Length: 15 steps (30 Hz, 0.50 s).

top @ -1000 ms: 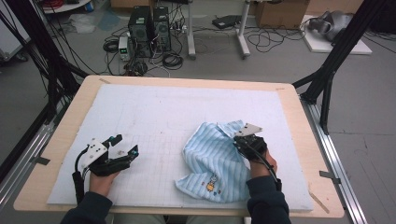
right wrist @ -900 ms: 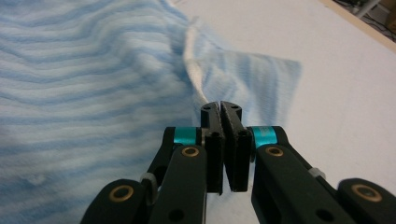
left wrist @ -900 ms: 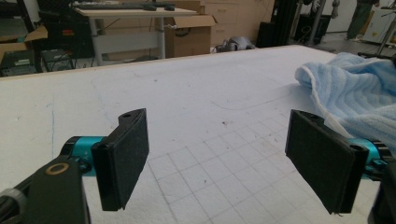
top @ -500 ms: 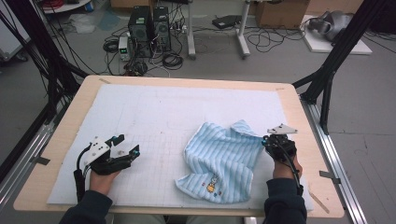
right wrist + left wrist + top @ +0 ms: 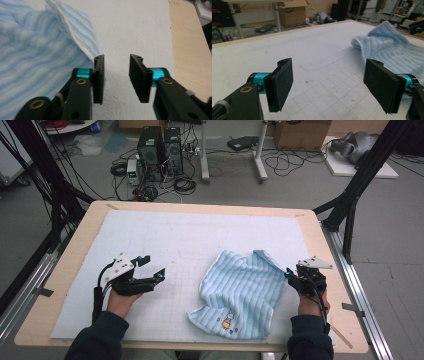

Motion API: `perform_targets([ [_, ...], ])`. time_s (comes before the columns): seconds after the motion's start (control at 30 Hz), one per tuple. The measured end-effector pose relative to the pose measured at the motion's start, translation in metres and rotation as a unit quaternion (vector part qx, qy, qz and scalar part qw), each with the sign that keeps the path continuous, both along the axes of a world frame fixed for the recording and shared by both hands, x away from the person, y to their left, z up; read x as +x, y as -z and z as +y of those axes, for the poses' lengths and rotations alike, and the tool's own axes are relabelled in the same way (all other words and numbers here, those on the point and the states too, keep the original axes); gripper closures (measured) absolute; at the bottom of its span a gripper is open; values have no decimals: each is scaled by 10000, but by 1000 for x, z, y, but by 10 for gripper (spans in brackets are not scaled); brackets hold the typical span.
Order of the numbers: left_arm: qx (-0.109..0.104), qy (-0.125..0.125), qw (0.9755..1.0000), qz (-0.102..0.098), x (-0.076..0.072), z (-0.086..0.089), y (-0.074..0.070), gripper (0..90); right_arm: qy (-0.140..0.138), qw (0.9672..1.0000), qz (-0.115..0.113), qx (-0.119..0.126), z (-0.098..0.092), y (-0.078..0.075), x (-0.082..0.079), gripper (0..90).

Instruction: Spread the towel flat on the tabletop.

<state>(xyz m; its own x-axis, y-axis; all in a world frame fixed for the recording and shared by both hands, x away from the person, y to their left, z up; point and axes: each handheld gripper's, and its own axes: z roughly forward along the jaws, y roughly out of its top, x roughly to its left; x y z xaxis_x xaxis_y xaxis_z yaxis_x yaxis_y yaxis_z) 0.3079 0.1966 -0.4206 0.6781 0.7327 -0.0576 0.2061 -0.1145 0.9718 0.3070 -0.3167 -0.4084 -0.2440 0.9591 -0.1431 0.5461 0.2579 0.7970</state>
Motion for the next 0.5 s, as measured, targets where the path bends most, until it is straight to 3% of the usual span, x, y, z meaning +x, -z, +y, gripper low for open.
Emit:
perform_targets([
  [0.03, -2, 84, 10000, -16, 2, -5, -2, 243, 0, 10000, 0, 0, 0, 0, 0, 522],
  [0.07, -27, 209, 9998, -9, 4, -12, -4, 246, -79, 9997, -115, 181, 2, -4, -3, 454],
  [0.17, -10, 489, 9988, 41, 12, -31, -8, 244, -213, 9994, -155, 232, 3, -6, -5, 407],
  [0.23, -24, 619, 9980, 138, 17, -42, -8, 246, -492, 9981, -169, 317, 6, -6, -9, 352],
  [0.3, 1, 750, 9968, 260, 22, -54, -6, 247, -562, 9975, -212, 363, 6, -6, -10, 327],
  [0.4, 71, 935, 9947, 413, 28, -72, -1, 253, -696, 9951, -324, 628, 4, -6, -16, 245],
  [0.5, 195, 1048, 9927, 556, 33, -89, 5, 270, -821, 9935, -300, 724, -1, -2, -17, 189],
])
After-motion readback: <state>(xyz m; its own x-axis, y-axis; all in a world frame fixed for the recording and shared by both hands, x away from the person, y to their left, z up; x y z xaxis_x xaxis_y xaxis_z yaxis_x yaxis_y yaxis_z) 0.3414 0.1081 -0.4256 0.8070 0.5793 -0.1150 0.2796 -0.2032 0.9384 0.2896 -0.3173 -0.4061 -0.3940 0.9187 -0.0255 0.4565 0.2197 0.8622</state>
